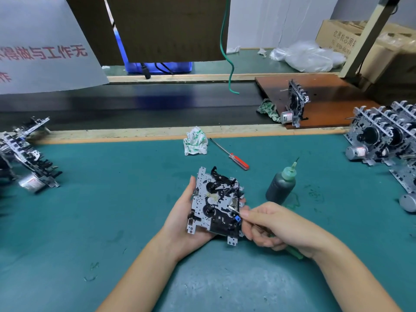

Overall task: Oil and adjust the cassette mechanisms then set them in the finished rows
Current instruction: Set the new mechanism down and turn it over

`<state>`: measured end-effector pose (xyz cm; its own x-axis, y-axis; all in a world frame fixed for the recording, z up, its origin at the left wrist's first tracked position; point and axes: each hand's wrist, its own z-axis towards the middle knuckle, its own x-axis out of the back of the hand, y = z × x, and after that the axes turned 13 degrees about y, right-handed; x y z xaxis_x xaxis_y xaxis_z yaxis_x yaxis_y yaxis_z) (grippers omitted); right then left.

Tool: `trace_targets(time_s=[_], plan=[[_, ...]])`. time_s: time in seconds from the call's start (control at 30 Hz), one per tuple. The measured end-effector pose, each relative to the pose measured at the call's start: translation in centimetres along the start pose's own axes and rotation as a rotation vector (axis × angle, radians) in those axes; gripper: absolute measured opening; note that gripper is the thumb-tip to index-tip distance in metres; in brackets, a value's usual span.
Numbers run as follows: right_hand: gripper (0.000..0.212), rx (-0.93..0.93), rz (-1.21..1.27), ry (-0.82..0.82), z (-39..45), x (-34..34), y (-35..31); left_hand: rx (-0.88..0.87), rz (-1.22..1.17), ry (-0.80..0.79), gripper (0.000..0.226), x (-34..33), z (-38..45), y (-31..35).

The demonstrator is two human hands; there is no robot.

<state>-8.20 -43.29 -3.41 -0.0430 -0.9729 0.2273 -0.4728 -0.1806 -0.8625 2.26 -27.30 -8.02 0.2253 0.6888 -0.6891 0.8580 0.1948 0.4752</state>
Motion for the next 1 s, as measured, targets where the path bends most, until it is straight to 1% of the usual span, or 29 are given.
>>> trace_targets(time_s=[0.3, 0.4, 0.7, 0.83, 1.0], plan=[[0.055, -0.021, -0.031, 0.003, 0.0, -0.23, 0.27, -0.026, 0.071, 0.071, 0.071, -0.29, 0.08, 0.06], [0.055, -0.017, -0.066, 0.004, 0.22, -0.19, 0.26, -0.035, 0.084, 0.087, 0.071, -0.32, 0.15, 0.02], [0.06, -0.083, -0.031, -0.13, 0.51, 0.48, 0.14, -0.07, 0.084, 0.102, 0.064, -0.39, -0.01, -0.03], [0.065, -0.056, -0.06, -0.107, 0.42, 0.3, 0.2, -0.086, 0.074, 0.108, 0.062, -0.35, 0.09, -0.28], [0.072, 0.007, -0.096, -0.043, 0.46, -0.1, 0.26, -0.083, 0.077, 0.094, 0.072, -0.17, -0.33, -0.3]])
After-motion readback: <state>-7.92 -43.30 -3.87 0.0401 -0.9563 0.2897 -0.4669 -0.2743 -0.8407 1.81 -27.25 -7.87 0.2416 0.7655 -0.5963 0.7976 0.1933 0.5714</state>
